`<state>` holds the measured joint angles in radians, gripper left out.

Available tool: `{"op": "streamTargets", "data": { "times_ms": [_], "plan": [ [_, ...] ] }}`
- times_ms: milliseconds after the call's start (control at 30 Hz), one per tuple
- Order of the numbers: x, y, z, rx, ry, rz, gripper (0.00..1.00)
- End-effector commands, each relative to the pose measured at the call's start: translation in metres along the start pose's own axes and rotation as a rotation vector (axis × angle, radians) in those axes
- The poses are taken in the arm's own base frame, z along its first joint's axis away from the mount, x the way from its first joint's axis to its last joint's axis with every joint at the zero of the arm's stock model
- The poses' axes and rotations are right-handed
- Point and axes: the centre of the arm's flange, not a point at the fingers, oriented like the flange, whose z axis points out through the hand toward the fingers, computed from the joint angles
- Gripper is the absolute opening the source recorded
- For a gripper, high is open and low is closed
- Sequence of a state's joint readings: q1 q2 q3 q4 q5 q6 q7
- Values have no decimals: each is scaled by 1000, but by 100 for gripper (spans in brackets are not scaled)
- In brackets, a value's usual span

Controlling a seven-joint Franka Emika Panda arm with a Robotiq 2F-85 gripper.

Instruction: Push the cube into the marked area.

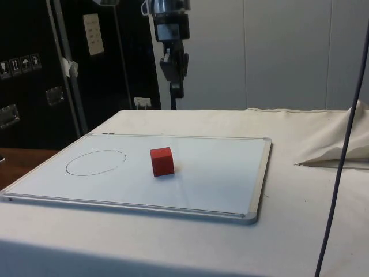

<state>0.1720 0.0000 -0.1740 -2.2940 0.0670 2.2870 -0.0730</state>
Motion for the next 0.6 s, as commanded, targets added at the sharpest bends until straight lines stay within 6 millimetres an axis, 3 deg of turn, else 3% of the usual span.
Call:
{"op": "streamTargets", "data": {
  "times_ms": [0,567],
  "plan": [
    [1,-4,2,8,7,1,0],
    [4,-1,57,18,-20,3,0]
  ]
}}
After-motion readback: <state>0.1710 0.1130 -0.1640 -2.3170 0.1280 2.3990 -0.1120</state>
